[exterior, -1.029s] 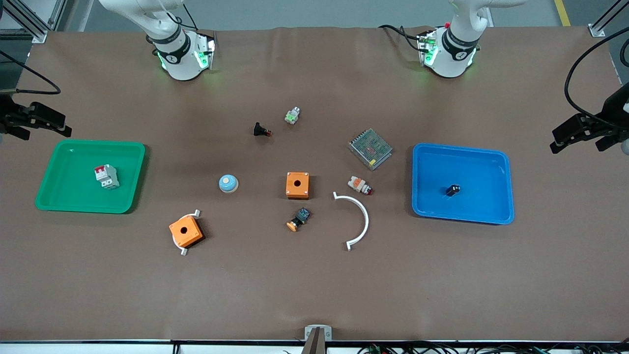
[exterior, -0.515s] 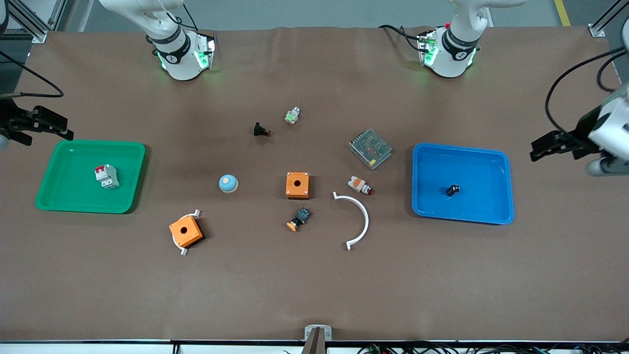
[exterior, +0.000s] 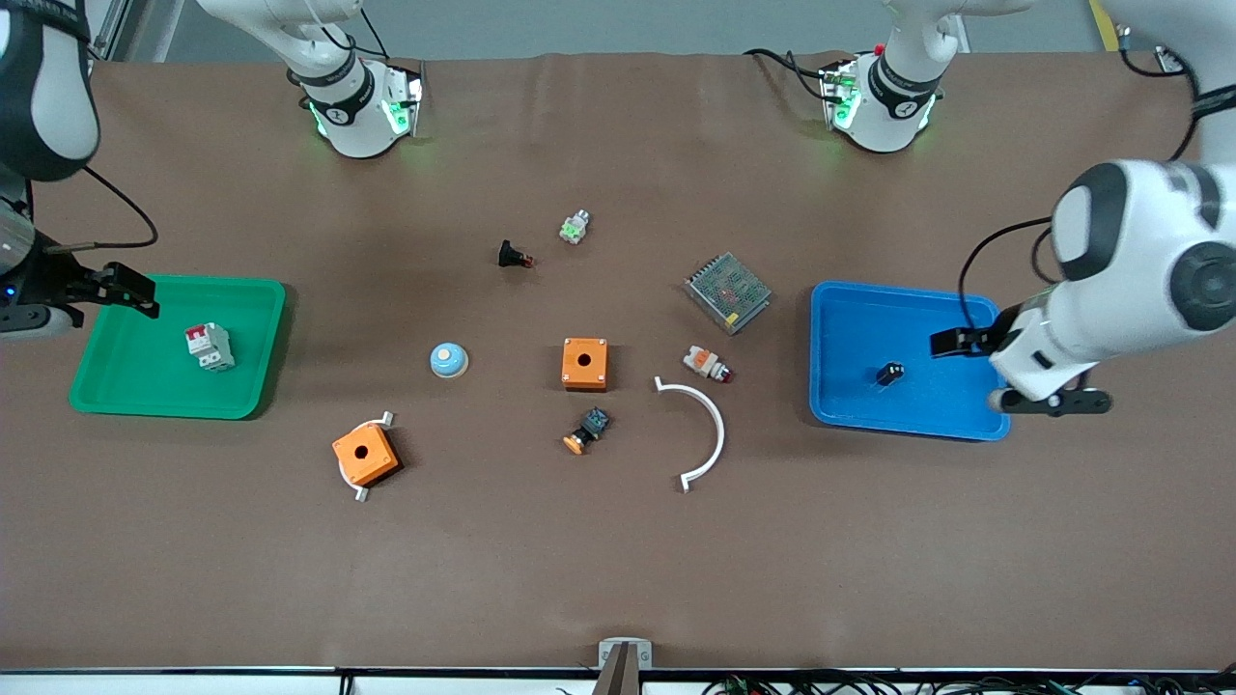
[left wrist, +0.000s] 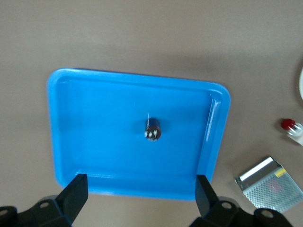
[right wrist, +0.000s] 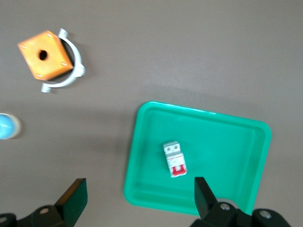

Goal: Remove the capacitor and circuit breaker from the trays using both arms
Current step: 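Reach the left gripper to the capacitor while the right gripper reaches the breaker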

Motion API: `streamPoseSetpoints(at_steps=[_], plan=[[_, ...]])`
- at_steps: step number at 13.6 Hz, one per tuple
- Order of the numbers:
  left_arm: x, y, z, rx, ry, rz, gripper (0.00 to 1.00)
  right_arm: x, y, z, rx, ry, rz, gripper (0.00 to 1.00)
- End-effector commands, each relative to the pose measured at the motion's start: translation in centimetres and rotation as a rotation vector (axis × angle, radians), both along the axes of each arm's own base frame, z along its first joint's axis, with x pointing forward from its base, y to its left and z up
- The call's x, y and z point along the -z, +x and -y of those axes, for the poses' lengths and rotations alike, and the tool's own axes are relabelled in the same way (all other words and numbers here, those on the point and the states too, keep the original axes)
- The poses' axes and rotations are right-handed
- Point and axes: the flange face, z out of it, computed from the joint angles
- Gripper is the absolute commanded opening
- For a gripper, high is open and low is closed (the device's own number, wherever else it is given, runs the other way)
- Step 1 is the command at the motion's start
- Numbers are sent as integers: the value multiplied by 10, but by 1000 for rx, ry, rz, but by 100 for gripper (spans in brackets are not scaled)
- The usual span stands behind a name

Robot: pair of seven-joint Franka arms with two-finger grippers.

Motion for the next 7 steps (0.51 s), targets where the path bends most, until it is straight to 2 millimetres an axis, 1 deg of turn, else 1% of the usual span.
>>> streamPoseSetpoints(at_steps=[1, 2, 3, 5, 7], plan=[[58, -18, 6, -13, -10, 30, 100, 54, -18, 33, -62, -24, 1, 100], [77, -19, 11, -3, -6, 29, 100, 80, -22, 43, -88, -23, -15, 100], [95, -20, 12, 1, -2, 22, 100, 99, -25, 51, -98, -23, -26, 100], [125, -28, 15, 7, 0, 15, 100, 121, -26, 52, -124, -20, -50, 99], [146, -39, 14, 7, 4, 1, 98, 143, -25, 53, -137, -14, -77, 100]])
